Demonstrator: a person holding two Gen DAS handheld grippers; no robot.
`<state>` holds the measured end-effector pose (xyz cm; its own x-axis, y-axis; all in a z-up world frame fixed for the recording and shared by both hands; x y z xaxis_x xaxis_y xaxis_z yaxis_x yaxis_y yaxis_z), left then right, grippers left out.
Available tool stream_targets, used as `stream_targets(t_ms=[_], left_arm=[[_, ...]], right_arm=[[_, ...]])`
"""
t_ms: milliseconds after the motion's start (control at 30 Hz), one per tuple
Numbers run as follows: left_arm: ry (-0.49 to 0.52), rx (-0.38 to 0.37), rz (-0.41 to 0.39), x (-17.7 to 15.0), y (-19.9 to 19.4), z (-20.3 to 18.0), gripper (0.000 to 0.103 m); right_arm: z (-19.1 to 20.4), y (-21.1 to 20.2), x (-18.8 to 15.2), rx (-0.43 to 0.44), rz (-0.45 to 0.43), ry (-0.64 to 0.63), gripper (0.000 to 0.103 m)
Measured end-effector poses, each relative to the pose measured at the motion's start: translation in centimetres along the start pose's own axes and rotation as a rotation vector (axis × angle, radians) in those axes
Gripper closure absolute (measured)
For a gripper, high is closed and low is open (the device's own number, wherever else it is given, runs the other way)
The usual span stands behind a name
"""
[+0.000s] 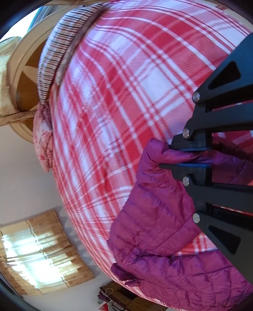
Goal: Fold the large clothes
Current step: 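Grasp the sleeve cuff nearest the right gripper with the right gripper, then fold the held sleeve across the jacket front and open the right gripper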
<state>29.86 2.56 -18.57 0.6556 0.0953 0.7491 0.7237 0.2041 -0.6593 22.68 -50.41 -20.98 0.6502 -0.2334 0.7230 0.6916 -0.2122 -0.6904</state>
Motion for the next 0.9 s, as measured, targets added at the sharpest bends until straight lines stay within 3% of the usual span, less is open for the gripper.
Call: stream_targets(t_ms=[200,433,700,833,900], left_arm=[[-0.023,0.01,-0.026,2.0,0.3,1.2,0.001],[-0.066,0.004,-0.036,3.0,0.4,2.7,0.001],[-0.078,0.043,-0.031,2.1,1.0,5.4,0.001],[-0.092,0.079,-0.02,1.7,1.4,7.3,0.001],[-0.101,0.094,-0.014,1.5,1.6,8.0,0.001]], right_arm=[[3.8,-2.9,5.6,0.032,-0.104,-0.105,0.093],[14.7,-4.9,9.6,0.111,-0.193,-0.304,0.094],[28.9,-1.1,6.1,0.224,-0.172,-0.546,0.094],[32.4,2.5,3.1,0.236,-0.118,-0.608,0.094],[33.5,3.5,2.0,0.237,-0.101,-0.606,0.084]])
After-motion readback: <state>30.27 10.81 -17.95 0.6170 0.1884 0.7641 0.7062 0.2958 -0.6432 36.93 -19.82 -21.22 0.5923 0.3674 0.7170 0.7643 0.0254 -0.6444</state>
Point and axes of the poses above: each gripper's, at about its wrist camera, not at the fingertips, and y roughly the way its jaws point, z to its left, x to its top, the point moved 7 cm from there along y, roughly the way its jaws point, and after that the axes turned 13 degrees about -y, right-handed, at the moved point
